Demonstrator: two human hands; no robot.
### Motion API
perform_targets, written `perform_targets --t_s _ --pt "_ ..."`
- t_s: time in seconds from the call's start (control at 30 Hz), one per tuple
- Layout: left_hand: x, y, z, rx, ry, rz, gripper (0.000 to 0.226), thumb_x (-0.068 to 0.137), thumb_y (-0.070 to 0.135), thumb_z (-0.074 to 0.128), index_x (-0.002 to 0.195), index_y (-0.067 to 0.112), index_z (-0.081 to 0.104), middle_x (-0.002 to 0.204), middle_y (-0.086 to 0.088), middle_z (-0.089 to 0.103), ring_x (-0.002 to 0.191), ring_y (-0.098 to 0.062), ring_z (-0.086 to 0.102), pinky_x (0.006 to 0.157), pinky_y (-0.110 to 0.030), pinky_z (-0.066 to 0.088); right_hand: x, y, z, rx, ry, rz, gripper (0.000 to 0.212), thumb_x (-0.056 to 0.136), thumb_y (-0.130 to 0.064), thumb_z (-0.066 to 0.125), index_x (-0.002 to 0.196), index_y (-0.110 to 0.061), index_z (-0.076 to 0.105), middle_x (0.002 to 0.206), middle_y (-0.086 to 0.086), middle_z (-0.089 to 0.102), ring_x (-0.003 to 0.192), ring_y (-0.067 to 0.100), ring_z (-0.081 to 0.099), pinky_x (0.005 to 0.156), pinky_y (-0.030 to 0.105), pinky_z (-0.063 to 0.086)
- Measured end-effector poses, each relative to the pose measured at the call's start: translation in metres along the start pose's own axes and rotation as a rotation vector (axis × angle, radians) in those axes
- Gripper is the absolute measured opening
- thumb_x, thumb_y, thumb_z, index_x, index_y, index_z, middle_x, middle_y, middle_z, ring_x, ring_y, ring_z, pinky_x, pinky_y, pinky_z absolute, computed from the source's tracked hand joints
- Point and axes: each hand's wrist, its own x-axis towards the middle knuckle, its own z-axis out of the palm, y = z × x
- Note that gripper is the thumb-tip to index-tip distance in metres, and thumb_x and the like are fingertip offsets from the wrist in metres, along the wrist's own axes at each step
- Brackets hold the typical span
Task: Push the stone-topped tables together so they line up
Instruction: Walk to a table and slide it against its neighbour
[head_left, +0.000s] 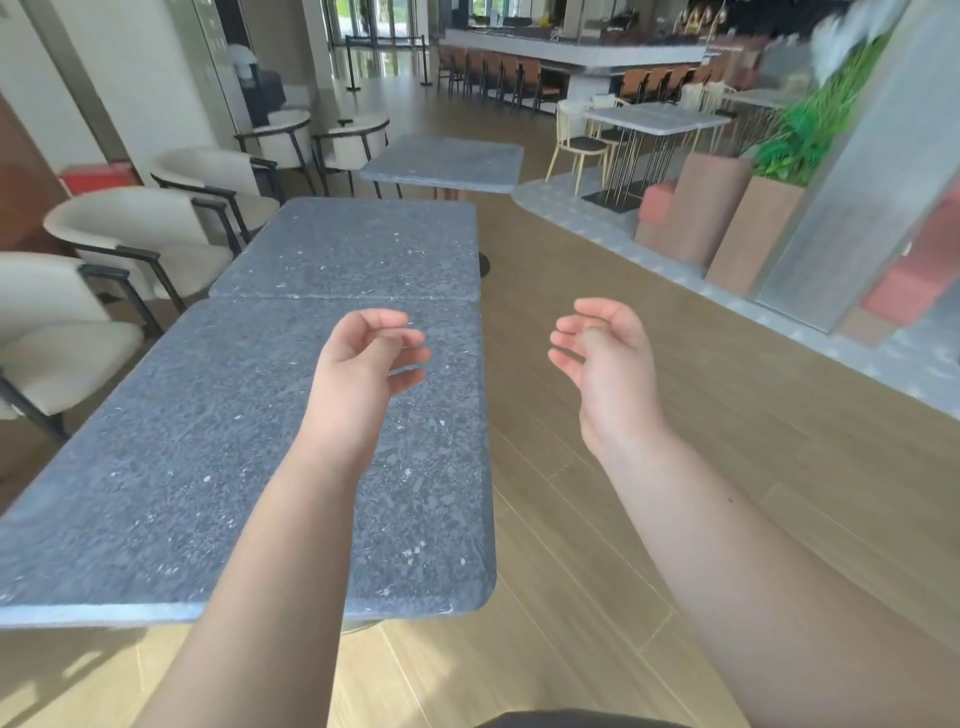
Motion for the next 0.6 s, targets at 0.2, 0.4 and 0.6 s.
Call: perform_targets --t_s 0.2,0.4,0.6 --pt "0.005 -0.002 -0.001 0.001 0.012 -0.002 0.02 0.098 0.003 0.046 0.104 0.015 0.06 0.091 0.001 0.071 0.087 -0.019 0.07 0.084 -0.036 0.057 0.004 0.001 0.001 -0.009 -0.019 -0.003 0.033 0.092 0.006 0.037 0.106 -0.014 0.059 0.09 0.003 0.065 0.086 0.016 0.064 0.086 0.033 0.058" --pt "0.022 -0.015 0.014 -0.003 0.035 -0.031 0.02 0.098 0.003 0.047 0.101 0.016 0.062 0.09 0.0 0.071 0.085 -0.019 0.07 0.084 -0.037 0.057 0.029 0.009 -0.005 -0.016 -0.053 0.026 0.035 0.09 0.009 0.038 0.104 -0.015 0.059 0.088 0.002 0.065 0.085 0.016 0.064 0.082 0.03 0.057" --pt "0.063 -0.052 0.062 0.051 0.054 -0.091 0.02 0.1 0.002 0.046 0.104 0.014 0.062 0.089 -0.001 0.071 0.084 -0.017 0.07 0.084 -0.037 0.057 0.094 0.028 -0.034 -0.023 -0.059 0.073 0.036 0.091 0.011 0.037 0.107 -0.012 0.06 0.089 0.004 0.065 0.086 0.016 0.064 0.088 0.035 0.058"
